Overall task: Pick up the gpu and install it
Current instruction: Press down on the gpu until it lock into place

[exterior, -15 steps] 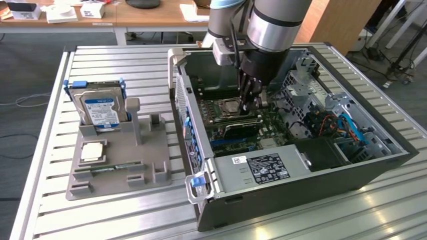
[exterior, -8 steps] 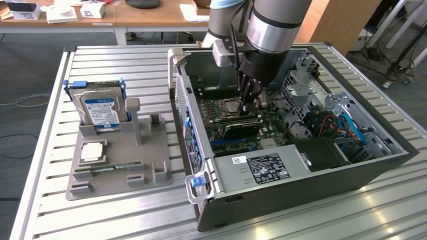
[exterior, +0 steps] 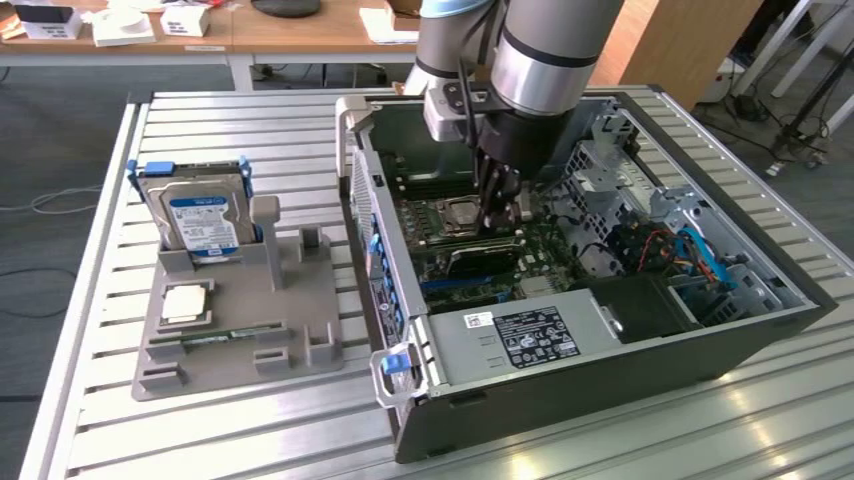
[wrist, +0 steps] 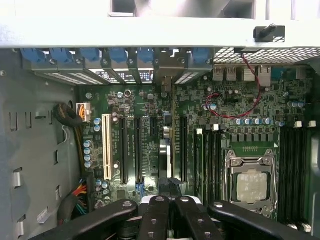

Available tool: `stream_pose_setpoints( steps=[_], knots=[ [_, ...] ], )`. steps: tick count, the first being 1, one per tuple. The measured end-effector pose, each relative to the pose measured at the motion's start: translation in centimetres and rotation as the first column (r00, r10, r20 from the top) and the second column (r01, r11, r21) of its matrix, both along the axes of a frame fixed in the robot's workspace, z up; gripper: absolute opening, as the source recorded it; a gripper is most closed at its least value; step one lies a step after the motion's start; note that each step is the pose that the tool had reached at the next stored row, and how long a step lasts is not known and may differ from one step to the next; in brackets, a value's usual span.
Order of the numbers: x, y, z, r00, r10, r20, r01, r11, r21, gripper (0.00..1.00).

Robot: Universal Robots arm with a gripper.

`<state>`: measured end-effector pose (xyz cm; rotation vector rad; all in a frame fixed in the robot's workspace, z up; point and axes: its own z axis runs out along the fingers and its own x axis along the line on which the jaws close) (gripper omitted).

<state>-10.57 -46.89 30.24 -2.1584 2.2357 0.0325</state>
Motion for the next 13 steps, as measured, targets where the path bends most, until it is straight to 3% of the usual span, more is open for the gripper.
stream_pose_setpoints(
  steps=[6,13],
  knots=[
    [0.00,0.00,-0.79,1.0000,0.000,0.0019,0.000,1.0000,0.0001,0.11],
    [0.00,0.05,-0.86,1.0000,0.000,0.0021,0.000,1.0000,0.0009,0.11]
  ],
)
